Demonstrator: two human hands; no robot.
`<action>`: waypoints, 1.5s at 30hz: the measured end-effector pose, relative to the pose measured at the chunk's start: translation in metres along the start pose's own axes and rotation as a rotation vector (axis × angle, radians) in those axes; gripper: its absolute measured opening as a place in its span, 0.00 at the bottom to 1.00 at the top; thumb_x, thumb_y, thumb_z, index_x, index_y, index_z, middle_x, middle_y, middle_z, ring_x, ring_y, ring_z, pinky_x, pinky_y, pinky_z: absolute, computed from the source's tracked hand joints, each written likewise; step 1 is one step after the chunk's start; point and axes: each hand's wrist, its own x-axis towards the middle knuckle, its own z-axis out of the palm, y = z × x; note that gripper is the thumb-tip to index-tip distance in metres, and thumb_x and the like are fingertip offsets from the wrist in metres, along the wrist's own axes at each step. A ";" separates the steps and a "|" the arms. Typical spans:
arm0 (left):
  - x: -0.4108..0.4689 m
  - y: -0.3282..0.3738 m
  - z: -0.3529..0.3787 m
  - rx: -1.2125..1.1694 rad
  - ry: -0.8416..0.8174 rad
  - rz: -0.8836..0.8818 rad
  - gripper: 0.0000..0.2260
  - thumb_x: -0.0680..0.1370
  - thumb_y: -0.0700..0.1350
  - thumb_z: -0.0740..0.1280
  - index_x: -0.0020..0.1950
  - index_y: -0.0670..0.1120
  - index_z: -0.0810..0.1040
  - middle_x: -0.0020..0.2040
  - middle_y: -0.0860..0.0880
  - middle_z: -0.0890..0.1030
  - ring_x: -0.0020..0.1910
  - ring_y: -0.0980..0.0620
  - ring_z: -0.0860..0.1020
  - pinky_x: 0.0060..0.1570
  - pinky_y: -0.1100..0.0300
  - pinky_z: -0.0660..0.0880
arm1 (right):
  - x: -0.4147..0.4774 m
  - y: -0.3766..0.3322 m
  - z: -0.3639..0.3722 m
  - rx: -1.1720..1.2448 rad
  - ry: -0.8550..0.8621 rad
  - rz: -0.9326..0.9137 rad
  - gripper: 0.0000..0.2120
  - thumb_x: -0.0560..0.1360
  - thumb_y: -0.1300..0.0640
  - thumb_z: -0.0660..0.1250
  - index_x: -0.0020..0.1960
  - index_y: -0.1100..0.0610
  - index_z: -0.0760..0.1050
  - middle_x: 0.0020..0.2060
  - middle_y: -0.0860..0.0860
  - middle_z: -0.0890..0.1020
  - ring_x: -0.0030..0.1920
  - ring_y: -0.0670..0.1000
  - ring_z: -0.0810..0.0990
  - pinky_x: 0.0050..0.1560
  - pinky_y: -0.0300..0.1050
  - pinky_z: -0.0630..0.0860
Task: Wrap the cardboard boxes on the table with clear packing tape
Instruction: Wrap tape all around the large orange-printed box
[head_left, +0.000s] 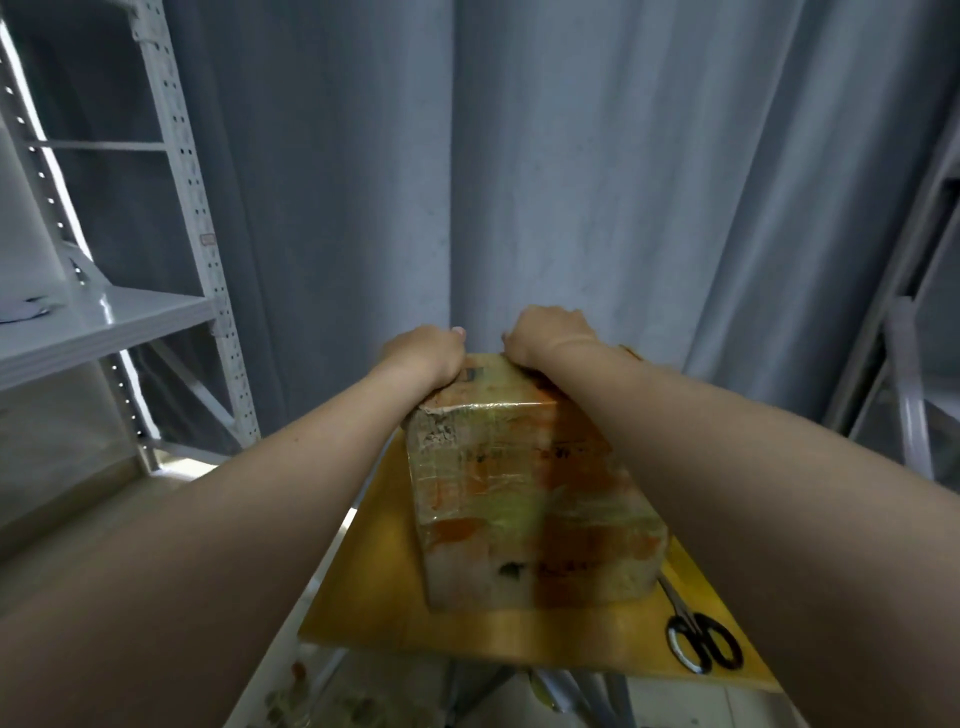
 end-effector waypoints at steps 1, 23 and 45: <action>-0.007 0.001 -0.003 -0.025 0.005 -0.022 0.27 0.85 0.56 0.49 0.68 0.39 0.78 0.69 0.36 0.76 0.65 0.36 0.76 0.60 0.49 0.73 | -0.007 0.013 -0.006 -0.046 -0.007 0.068 0.23 0.83 0.43 0.58 0.72 0.54 0.73 0.72 0.58 0.74 0.73 0.65 0.68 0.72 0.63 0.63; -0.154 -0.027 0.020 -0.336 0.143 -0.191 0.18 0.77 0.54 0.61 0.52 0.41 0.81 0.54 0.40 0.83 0.55 0.34 0.80 0.50 0.51 0.75 | -0.141 0.102 0.009 0.135 0.181 0.031 0.19 0.81 0.48 0.62 0.61 0.60 0.81 0.61 0.61 0.82 0.61 0.64 0.81 0.60 0.53 0.76; -0.089 -0.033 0.059 -0.261 -0.030 -0.026 0.23 0.84 0.48 0.56 0.80 0.50 0.64 0.80 0.47 0.65 0.79 0.42 0.62 0.78 0.51 0.56 | -0.143 -0.002 0.082 -0.021 -0.070 -0.229 0.24 0.85 0.46 0.49 0.79 0.51 0.59 0.77 0.59 0.59 0.75 0.71 0.56 0.71 0.64 0.63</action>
